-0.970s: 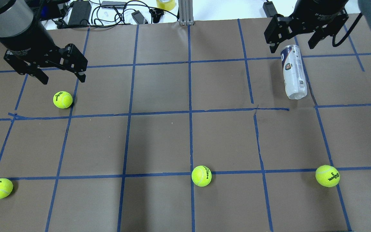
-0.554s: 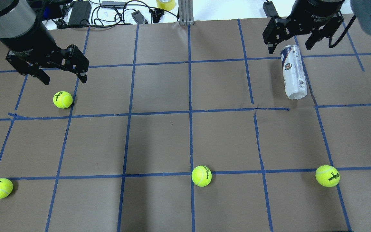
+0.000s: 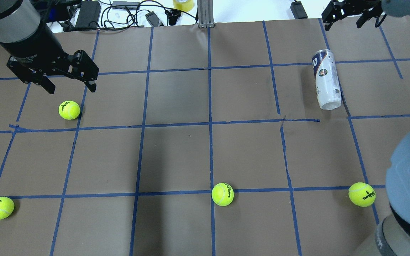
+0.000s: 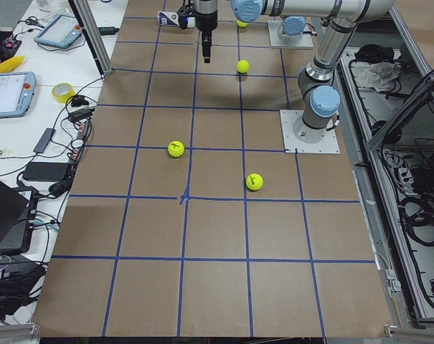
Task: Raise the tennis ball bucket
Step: 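Lower the right gripper over the upright white tennis-ball can and grasp it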
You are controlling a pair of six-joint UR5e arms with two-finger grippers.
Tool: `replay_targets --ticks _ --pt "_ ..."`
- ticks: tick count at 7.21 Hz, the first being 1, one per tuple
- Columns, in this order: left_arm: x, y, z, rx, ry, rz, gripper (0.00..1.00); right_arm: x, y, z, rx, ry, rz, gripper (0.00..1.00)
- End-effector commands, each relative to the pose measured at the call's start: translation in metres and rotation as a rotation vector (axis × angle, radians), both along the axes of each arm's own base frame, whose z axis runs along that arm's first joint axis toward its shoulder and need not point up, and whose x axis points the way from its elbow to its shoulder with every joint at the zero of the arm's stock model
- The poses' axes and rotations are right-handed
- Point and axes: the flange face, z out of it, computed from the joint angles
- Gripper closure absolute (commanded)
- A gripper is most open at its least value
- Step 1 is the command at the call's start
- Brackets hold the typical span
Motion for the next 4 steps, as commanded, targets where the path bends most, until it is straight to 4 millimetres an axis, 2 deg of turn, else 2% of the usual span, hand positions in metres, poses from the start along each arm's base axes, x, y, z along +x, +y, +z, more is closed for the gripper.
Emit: replay_targets --ticks 1,2,3,4 --pt "0.0 0.0 0.0 0.0 -0.002 -0.001 0.0 -0.022 -0.028 -0.074 0.003 -0.012 -0.071 0.0" --pt "0.0 0.0 0.0 0.0 -0.002 0.0 0.0 -0.026 -0.042 -0.115 -0.003 -0.007 -0.044 0.0" --pt "0.0 0.0 0.0 0.0 -0.001 -0.001 0.0 -0.027 -0.048 -0.134 -0.008 -0.008 -0.042 0.0" --pt "0.0 0.0 0.0 0.0 -0.001 -0.001 0.0 -0.023 -0.051 -0.163 0.023 -0.047 -0.036 0.0"
